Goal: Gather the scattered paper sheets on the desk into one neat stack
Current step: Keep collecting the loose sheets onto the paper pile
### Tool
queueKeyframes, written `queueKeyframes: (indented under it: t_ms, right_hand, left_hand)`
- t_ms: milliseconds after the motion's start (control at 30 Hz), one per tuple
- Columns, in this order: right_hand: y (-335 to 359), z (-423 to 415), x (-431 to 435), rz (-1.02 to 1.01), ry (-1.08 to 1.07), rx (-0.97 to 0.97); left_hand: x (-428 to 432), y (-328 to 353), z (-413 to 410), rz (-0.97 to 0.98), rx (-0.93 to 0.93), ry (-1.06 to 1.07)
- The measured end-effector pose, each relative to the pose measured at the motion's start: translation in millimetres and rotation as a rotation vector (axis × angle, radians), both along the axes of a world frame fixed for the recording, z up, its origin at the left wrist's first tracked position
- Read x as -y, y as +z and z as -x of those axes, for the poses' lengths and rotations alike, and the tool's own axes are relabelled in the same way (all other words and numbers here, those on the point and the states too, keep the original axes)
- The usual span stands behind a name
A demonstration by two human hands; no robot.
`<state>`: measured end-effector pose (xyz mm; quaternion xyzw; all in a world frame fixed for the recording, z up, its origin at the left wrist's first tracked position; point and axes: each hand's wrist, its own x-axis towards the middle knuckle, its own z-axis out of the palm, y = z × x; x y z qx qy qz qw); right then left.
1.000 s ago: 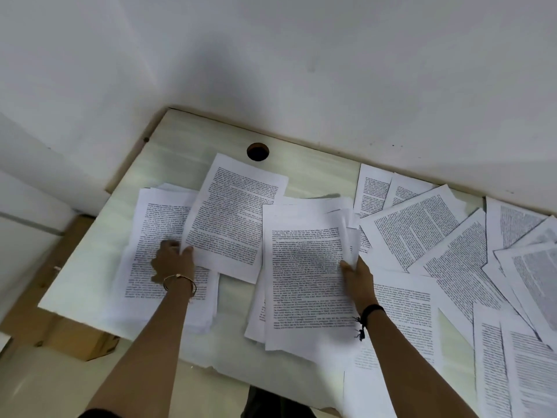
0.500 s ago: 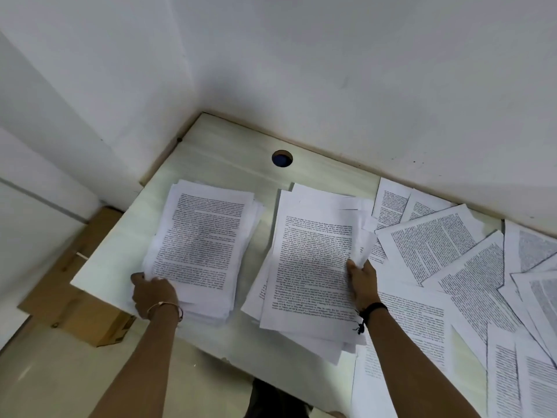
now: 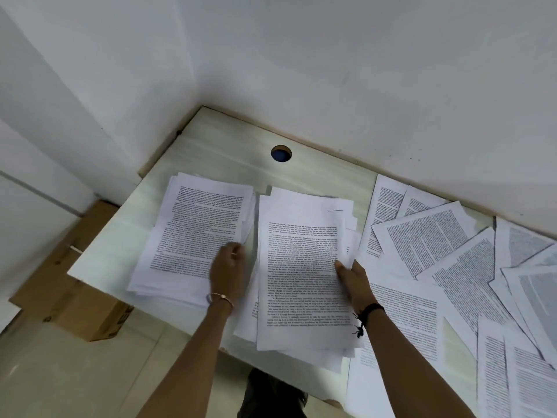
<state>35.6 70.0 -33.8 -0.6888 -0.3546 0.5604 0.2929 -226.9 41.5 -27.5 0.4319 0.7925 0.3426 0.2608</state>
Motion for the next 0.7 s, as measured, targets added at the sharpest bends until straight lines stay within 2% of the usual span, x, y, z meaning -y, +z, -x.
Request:
queueKeyframes:
  t_ms: [100, 200, 400, 467, 533, 633, 700]
  right_hand:
    - [-0.9, -3.4, 8.0, -0.019, -0.010, 0.112]
    - [2.0, -3.4, 12.7, 0.007, -0.100, 0.238]
    - [7.6, 2.8, 9.4, -0.039, 0.306, 0.338]
    - [11.2, 0.0, 7.3, -0.061, 0.303, 0.283]
    - [15.7, -7.4, 8.4, -0.065, 0.201, 0.175]
    - [18.0, -33.2, 14.1, -0.025, -0.035, -0.001]
    - [21.1, -48.3, 21.6, -0.042, -0.190, -0.184]
  left_hand:
    - [1.4, -7.5, -34.4, 0.244, 0.337, -0.072]
    - [0.7, -8.1, -53.4, 0.302, 0.510, -0.085]
    - [-11.0, -10.1, -57.4, 0.393, 0.500, -0.265]
    - [-14.3, -10.6, -57.9, 0.389, 0.461, -0.266]
    - [-20.5, -9.2, -60.2, 0.298, 0.466, -0.201]
    - [-34.8, -1.0, -69.0, 0.131, 0.645, -0.031]
    - [-46.2, 3.8, -80.4, 0.072, 0.746, 0.091]
